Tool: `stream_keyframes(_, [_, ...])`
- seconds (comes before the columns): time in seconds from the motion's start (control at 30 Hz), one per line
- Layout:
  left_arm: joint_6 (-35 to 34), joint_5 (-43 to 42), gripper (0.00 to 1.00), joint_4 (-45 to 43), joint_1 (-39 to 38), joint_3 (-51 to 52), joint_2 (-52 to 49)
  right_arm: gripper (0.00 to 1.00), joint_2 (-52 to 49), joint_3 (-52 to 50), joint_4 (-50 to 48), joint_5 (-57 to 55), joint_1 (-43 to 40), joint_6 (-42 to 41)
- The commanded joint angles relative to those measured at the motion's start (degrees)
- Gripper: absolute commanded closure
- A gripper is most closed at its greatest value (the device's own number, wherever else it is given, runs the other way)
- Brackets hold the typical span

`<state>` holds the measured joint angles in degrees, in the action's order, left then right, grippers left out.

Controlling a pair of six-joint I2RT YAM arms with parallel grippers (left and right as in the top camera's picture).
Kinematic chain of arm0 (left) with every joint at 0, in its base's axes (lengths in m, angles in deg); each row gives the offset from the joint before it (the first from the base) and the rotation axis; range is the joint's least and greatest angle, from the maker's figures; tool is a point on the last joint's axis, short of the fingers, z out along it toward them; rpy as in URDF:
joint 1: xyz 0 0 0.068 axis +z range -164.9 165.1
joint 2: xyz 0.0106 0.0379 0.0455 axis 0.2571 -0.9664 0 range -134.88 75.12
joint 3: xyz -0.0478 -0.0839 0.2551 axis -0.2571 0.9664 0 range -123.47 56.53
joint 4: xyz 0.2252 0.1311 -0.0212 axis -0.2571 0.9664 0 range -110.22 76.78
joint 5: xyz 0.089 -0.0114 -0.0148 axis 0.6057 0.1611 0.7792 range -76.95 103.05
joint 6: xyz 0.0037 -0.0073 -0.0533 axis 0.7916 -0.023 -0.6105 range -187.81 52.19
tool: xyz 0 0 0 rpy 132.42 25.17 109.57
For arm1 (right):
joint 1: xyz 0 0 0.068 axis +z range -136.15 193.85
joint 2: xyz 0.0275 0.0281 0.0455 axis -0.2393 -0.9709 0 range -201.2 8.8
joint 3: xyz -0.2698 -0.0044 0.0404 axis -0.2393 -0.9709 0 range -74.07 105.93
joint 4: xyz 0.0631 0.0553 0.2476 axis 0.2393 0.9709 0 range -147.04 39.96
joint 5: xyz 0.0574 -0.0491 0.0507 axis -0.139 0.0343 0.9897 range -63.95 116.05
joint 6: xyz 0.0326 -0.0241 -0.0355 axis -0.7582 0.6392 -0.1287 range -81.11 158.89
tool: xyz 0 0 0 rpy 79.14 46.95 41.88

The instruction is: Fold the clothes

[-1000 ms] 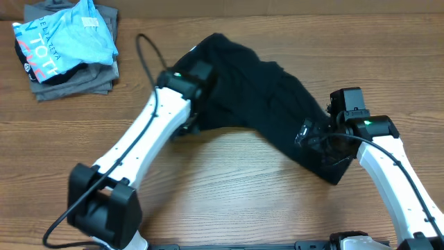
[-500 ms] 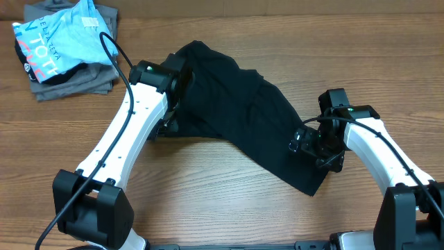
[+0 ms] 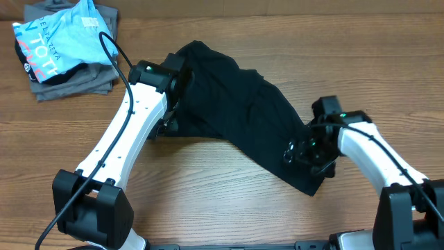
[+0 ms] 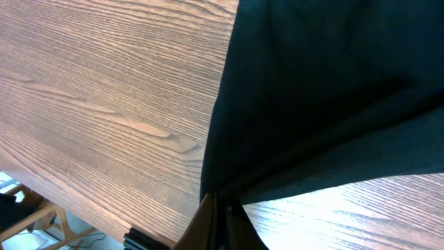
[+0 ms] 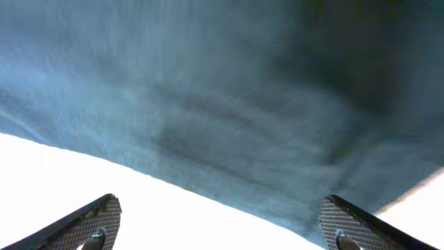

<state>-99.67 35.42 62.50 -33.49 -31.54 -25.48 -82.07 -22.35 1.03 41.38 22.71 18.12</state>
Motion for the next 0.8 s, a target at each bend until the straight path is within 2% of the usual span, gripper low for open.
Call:
stream_keyframes(0.0, [-1.60,0.92,0.96,-0.50,0.68,-0.81,1.38,0.04,0.02,-3.56,-1.73,2.84,3.17,-4.28])
stream_keyframes(0.13, [-1.57,0.92,0.96,-0.39,0.68,-0.79,1.38,0.02,0.02,-6.80,-4.28,2.73,7.30,-10.27])
stream_keyframes(0.27, [-1.57,0.92,0.96,-0.42,0.68,-0.79,1.38,0.01,0.02,-7.54,-5.35,-1.97,8.39,-15.56])
stream_keyframes(0.43, [-1.55,0.94,0.96,-0.42,0.68,-0.79,1.38,0.04,0.04,-7.15,-5.31,-2.43,7.39,-15.50])
stream_keyframes(0.53, [-1.55,0.96,0.96,-0.48,0.68,-0.79,1.38,0.00,0.15,-5.99,-4.55,-2.95,6.69,-15.23])
stream_keyframes(0.77, [-1.55,1.18,0.96,-0.55,0.68,-0.37,1.36,0.00,0.22,-1.57,-0.50,-10.49,2.93,-15.28])
